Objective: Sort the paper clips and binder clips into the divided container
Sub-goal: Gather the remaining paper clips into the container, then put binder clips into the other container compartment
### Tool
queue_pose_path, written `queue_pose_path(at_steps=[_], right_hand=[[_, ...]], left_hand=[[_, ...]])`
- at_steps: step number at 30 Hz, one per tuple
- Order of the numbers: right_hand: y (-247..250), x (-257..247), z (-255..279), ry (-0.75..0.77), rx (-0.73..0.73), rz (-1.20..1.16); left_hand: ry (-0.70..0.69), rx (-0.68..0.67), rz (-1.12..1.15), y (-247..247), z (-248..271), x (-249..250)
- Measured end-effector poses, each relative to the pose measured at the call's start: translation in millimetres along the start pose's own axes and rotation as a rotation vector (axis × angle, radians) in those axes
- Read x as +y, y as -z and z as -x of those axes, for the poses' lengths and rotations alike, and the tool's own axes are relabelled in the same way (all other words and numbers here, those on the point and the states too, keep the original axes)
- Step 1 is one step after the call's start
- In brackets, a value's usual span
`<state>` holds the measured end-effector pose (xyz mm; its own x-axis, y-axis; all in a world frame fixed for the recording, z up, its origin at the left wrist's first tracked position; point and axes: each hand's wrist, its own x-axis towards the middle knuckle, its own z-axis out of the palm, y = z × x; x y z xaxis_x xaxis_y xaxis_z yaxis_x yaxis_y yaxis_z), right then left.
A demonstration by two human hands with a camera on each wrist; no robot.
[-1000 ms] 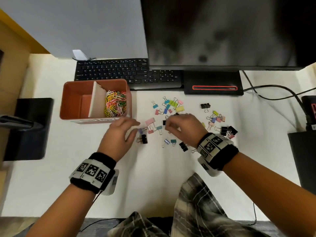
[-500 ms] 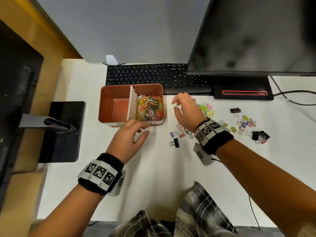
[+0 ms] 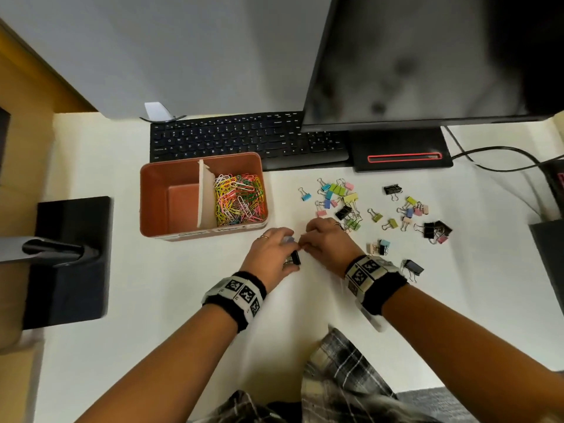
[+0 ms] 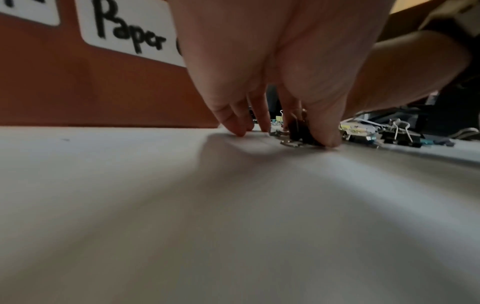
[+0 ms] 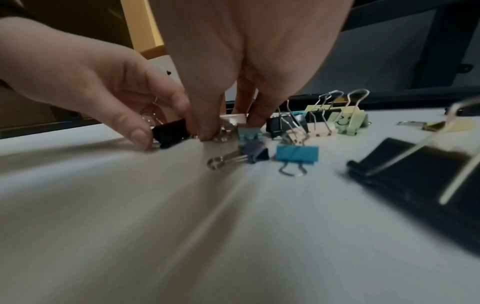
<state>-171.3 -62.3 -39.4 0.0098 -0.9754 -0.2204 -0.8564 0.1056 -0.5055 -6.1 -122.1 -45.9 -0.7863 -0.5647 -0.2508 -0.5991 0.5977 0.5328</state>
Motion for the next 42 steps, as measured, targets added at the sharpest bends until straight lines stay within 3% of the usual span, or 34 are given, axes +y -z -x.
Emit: queue_pose_path(at_steps=[6, 10, 14, 18, 22, 27, 30, 33, 37, 39, 42], right_hand=[[3.3, 2.2, -5.7, 0.071, -0.006, 0.012], [9.8, 0.3, -1.4, 0.016, -0.005, -0.090], [24.9, -25.6, 8.4, 0.129, 0.047, -0.176], [41.0, -77.7, -11.1, 0.292, 0.072, -0.274], [40.5, -138.9, -59.7, 0.363, 0.112, -0.318], [25.1, -182.6, -94.5, 0.202, 0.150, -0.478], [38.0, -161.7, -81.5, 0.149, 0.176, -0.477], [48.8, -105.9, -58.4, 0.056, 0.268, -0.381], [62.5, -15.3, -22.9, -0.243, 0.268, -0.193], [70.6, 14.2, -13.1, -0.316, 0.223, -0.154], [80.4, 43.6, -15.7, -0.303, 0.072, -0.062]], left_hand=[[0.095, 0.007, 0.237, -5.0, 2.2, -7.8], [0.151, 0.063, 0.419, 3.8, 12.3, -6.1], [0.129, 0.186, 0.484, 35.9, 41.6, 4.1], [0.164, 0.393, 0.392, 91.6, 81.8, -14.3], [0.318, 0.571, 0.220, 138.6, 97.0, -56.4], [0.427, 0.530, 0.126, 157.1, 83.5, -87.0], [0.393, 0.552, 0.112, 157.0, 80.1, -76.4], [0.228, 0.600, 0.197, 145.9, 75.5, -38.8], [-0.043, 0.420, 0.280, 103.5, 49.6, 27.3], [-0.024, 0.317, 0.343, 78.6, 31.4, 49.7], [0.093, 0.229, 0.371, 44.5, -9.8, 65.1]])
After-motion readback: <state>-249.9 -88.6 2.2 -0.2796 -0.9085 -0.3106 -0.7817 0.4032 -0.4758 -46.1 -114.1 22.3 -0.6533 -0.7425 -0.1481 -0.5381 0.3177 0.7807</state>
